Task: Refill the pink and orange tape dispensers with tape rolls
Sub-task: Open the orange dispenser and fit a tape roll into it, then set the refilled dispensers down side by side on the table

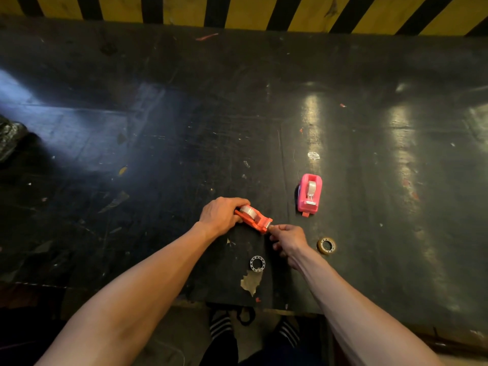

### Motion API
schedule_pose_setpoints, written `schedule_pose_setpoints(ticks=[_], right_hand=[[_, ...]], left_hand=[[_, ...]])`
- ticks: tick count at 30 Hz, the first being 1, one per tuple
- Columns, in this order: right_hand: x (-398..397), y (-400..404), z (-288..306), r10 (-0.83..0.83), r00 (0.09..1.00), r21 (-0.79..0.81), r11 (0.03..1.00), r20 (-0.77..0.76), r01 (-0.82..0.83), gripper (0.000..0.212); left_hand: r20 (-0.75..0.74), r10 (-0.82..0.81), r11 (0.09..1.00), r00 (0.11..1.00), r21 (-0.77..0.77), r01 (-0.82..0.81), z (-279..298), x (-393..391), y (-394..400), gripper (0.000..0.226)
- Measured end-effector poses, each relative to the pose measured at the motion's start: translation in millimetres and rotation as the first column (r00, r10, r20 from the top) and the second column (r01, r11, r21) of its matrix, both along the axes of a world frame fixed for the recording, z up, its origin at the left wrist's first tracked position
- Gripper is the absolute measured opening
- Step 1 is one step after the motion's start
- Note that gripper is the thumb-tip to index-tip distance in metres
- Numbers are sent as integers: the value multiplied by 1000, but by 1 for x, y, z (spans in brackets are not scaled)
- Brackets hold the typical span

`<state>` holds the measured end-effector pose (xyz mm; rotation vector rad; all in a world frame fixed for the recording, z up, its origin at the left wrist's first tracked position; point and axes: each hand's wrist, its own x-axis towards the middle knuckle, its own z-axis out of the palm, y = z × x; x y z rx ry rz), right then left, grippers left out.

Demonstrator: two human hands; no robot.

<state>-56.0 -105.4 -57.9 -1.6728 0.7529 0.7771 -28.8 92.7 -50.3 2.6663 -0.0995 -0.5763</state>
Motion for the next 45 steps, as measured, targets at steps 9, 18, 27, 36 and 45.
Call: schedule_pose_setpoints(ticks=[9, 18, 27, 36, 45], right_hand=[[8, -4, -11, 243, 921, -162, 966, 303, -202, 31], [29, 18, 6, 151, 952, 79, 981, 266, -177, 38], [64, 22, 22, 172, 947, 83, 976, 270, -200, 42], [36, 2, 25, 355, 872, -192, 933, 336, -305, 46], [-55, -93, 5, 602, 793, -770, 551, 98, -322, 59]], left_hand=[[37, 175, 984, 984, -16, -175, -4, 6, -5, 81], [-338, 504, 631, 795, -484, -606, -30, 8, -34, 48], [-398, 401, 709, 825, -435, -555, -15, 54, -30, 64], [-286, 409, 806, 866, -332, -490, -8, 13, -18, 54], [-112, -205, 975, 972, -106, 194, -6, -111, -41, 71]])
